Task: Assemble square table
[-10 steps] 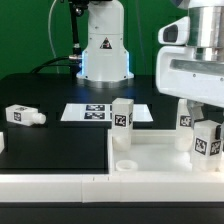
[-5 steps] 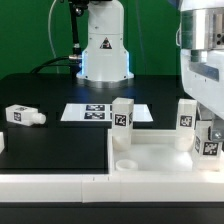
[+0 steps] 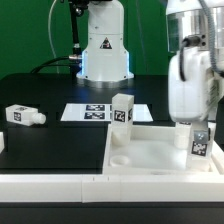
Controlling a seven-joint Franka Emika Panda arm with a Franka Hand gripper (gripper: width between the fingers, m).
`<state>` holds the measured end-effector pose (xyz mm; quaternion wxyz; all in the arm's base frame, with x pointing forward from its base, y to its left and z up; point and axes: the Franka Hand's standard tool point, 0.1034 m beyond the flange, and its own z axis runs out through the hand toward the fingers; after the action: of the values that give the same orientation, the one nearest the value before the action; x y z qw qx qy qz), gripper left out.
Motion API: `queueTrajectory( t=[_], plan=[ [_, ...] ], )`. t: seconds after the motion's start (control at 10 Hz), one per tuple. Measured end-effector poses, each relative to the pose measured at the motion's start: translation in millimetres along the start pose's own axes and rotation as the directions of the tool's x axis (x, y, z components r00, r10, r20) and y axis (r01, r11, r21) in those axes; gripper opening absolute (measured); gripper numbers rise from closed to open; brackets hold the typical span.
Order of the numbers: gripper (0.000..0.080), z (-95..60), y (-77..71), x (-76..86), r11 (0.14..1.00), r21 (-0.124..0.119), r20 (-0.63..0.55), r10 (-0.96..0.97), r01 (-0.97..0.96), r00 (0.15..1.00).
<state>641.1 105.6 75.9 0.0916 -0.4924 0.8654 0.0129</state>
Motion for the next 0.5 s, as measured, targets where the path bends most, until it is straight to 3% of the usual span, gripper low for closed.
queueTrajectory(
  t=[0.3,0.4,0.5],
  plan=[
    [0.0289,-0.5,0.7,-0.6,0.999,0.002,-0.003,-0.033,0.033,0.999],
    [0.0469,-7.7,1.5,-4.7,0.999,0.009,0.007,-0.049,0.049,0.999],
    [0.0586,-24.7,-1.7,-4.8,0.996,0.024,0.026,-0.086,0.086,0.996]
  ],
)
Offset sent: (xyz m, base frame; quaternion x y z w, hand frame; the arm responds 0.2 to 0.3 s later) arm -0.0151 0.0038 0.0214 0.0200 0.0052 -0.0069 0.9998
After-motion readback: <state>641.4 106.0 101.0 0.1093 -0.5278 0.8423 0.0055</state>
